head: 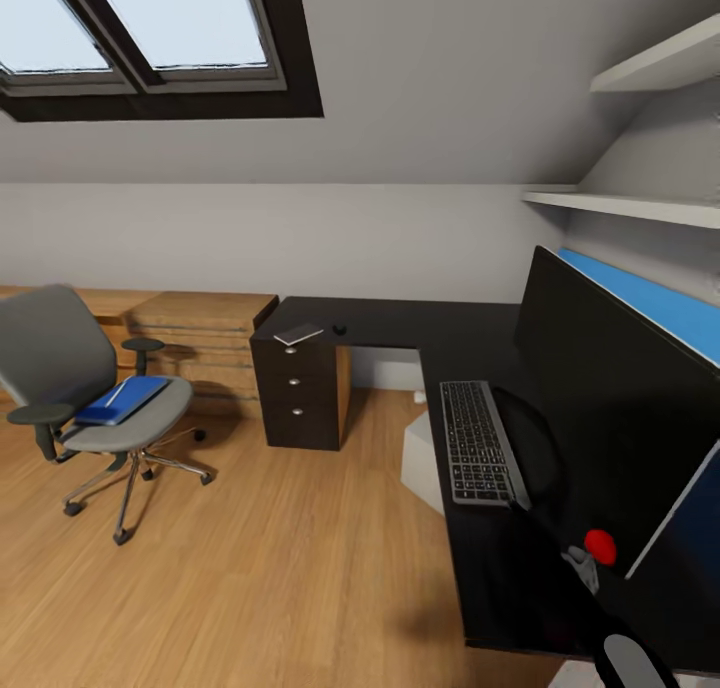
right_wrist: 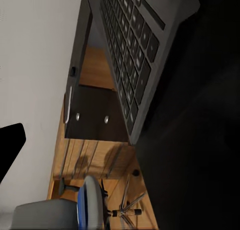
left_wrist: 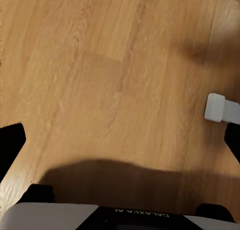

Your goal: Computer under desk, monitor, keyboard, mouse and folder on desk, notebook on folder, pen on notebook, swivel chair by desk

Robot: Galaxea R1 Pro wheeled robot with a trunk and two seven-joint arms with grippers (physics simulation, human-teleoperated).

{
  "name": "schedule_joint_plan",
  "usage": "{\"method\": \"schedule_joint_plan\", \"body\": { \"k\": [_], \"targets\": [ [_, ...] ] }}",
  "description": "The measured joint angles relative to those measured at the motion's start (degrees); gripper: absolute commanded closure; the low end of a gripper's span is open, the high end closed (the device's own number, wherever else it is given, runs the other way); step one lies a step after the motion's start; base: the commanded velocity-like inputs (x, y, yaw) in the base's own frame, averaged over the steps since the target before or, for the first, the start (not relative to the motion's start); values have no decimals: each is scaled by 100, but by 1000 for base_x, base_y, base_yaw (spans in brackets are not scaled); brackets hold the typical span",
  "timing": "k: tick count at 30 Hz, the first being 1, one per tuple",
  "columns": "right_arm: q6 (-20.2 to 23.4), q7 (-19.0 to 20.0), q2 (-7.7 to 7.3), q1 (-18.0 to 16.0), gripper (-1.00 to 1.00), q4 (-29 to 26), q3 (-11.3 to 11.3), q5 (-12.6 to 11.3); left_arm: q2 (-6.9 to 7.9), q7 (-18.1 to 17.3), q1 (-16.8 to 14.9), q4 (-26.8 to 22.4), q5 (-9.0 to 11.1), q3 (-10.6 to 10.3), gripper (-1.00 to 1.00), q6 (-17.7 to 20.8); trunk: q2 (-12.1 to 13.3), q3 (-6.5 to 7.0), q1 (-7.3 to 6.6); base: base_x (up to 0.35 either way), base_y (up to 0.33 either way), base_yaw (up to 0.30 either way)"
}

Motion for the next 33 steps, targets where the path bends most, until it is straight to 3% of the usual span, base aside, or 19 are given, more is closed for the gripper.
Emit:
{"method": "schedule_joint_plan", "body": {
  "k": [26,33],
  "targets": [
    [0,0,7,0,-100,5,14,0,0,0,0,1,0,0,-100,2,0,0,1,-331,0,0],
    [-11,0,9,-1,-100,5,140,8,0,3,0,16,0,45,-100,1,0,0,1,-336,0,0]
  ]
}}
